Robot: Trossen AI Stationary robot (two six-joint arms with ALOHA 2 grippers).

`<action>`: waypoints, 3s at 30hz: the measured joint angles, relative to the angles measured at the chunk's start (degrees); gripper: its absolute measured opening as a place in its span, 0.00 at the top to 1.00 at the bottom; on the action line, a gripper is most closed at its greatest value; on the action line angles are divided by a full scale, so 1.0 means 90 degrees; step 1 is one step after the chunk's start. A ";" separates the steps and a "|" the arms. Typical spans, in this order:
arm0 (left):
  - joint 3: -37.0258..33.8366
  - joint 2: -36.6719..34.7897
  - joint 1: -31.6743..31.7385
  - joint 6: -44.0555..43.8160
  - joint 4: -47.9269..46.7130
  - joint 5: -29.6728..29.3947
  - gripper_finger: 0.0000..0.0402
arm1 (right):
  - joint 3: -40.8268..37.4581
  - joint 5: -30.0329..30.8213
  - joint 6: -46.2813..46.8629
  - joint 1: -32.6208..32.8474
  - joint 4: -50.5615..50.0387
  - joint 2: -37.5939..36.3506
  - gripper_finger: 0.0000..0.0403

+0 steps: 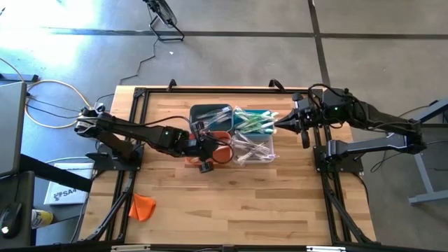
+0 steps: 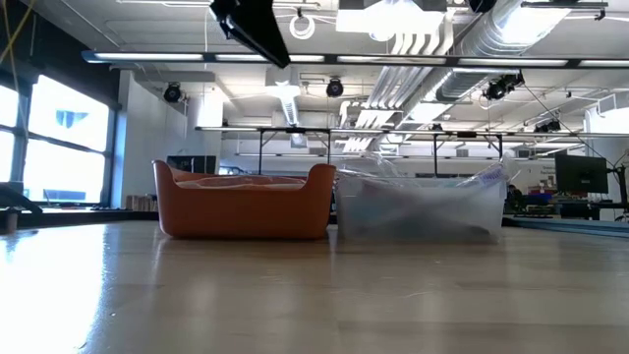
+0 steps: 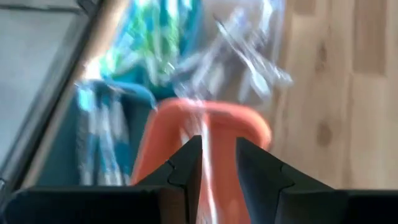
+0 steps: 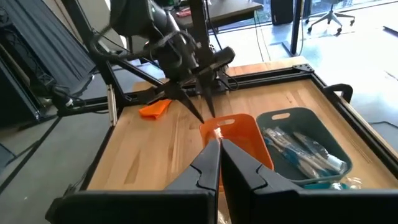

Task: Pick & Place Toothbrushes
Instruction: Return to Home Position

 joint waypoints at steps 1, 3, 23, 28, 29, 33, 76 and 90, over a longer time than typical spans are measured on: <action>0.0000 0.0000 0.0000 -0.0003 0.0126 -0.0160 0.78 | 0.0000 0.0019 0.0000 0.0000 0.0002 0.0005 0.98; 0.0002 0.0000 0.0002 -0.0024 0.0321 -0.0270 0.78 | 0.0000 0.0072 0.0015 0.0000 0.0004 0.0007 0.98; -0.0263 -0.1187 0.0079 0.1325 0.0449 0.0759 0.78 | -0.0005 0.0285 -0.0140 -0.0002 -0.0170 -0.0736 0.98; -0.1622 -0.2544 0.0474 0.1506 0.1344 0.1937 0.78 | -0.0005 0.0272 0.0205 0.0000 -0.0184 -0.1223 0.98; -0.1947 -0.2866 0.0531 0.1505 0.1617 0.2119 0.78 | -0.0005 0.0269 0.0218 0.0000 -0.0189 -0.1317 0.98; -0.3140 -0.4105 0.0538 0.1501 0.2176 0.2382 0.78 | -0.0005 0.0261 0.0370 0.0000 -0.0265 -0.1577 0.98; -0.6835 -0.9526 0.0544 0.1836 0.3060 0.2718 0.78 | -0.0005 0.0267 0.0884 0.0000 -0.1668 -0.4327 0.98; -0.8230 -0.9526 0.0544 0.1490 0.4284 0.2714 0.78 | -0.0005 0.0502 0.1398 0.0000 -0.2037 -0.4512 0.98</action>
